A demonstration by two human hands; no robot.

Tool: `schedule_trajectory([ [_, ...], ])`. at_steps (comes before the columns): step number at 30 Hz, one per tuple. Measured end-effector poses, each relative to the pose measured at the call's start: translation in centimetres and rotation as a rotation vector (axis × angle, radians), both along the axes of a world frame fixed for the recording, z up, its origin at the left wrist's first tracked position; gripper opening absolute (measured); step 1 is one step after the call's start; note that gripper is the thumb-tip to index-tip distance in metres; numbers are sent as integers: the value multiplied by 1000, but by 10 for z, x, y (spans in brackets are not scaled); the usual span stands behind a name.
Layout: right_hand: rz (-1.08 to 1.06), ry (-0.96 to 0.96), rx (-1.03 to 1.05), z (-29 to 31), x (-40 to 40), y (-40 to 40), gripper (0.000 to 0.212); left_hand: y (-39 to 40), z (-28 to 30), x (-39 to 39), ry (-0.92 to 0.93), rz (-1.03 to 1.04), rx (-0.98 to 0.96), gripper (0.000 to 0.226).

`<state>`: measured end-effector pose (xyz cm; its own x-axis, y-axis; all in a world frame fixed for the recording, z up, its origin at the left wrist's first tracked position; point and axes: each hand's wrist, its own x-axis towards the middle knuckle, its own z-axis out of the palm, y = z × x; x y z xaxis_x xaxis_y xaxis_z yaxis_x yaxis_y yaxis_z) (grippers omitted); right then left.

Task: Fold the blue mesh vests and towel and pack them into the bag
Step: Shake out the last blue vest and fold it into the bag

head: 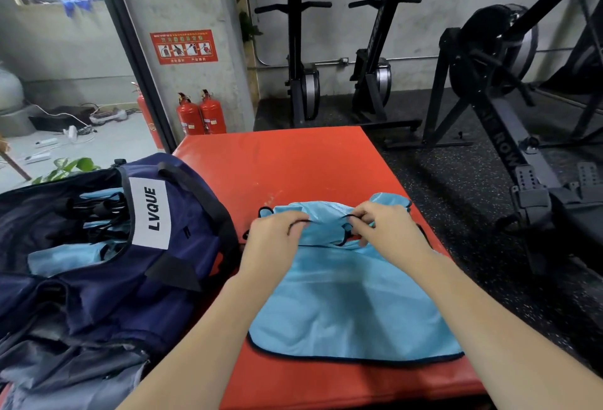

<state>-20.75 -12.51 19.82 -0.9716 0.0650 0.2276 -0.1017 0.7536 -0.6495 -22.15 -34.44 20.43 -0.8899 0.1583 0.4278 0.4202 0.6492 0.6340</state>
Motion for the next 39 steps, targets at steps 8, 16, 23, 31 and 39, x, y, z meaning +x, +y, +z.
schedule_trajectory([
  [8, -242, 53, 15, -13, -1, 79, 13, -50, 6, -4, -11, 85, 183, 15],
  [16, -298, 256, 235, -9, 40, 109, 15, -67, -8, 16, -9, 6, 25, 12],
  [23, 35, 455, 625, -28, 84, 116, 29, -82, -25, 44, 4, -62, -381, 7],
  [31, 212, 258, 804, -73, 152, 123, 58, -109, -63, 73, -27, -311, -550, 16],
  [39, 280, 217, 734, -68, 174, 110, 17, -113, -76, 83, -23, -256, -649, 40],
])
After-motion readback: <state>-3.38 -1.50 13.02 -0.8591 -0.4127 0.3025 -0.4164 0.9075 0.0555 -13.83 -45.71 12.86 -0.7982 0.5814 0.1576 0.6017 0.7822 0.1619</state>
